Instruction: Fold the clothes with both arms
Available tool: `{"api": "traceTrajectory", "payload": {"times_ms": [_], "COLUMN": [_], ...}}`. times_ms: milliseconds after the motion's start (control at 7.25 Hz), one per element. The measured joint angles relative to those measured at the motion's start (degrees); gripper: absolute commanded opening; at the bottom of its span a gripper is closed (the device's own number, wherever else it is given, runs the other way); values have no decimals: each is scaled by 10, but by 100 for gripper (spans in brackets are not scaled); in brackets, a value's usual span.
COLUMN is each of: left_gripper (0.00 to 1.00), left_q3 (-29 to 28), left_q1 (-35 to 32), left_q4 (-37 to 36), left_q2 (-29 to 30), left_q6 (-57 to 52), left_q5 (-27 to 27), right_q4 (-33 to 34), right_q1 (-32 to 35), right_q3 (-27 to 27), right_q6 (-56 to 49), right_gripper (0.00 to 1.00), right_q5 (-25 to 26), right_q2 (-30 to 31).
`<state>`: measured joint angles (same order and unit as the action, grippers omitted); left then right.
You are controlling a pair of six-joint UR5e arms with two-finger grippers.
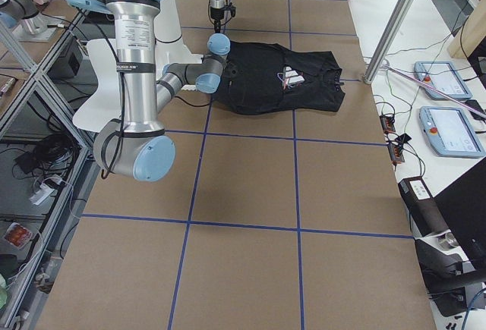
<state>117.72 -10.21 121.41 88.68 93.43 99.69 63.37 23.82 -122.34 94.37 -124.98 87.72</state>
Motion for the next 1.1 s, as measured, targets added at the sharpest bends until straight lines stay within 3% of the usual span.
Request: {"api": "traceTrajectory", "payload": {"times_ms": [276,551,1103], "left_gripper": [0,0,0], "left_q3": [27,95,177], "left_q1": [0,-4,-113], "left_q4": [-19,-91,-155], "left_q2": [0,1,12], "left_q6": [1,1,-6], "left_q5": [3,17,129], "right_q4": [-1,-1,-25], "right_q1": [7,41,161], "right_q3": [0,-1,3], "right_q6": [-2,-3,-5], "right_gripper": [0,0,0], "right_q5": [-10,-57,-190], "right_q2": [0,1,5]}}
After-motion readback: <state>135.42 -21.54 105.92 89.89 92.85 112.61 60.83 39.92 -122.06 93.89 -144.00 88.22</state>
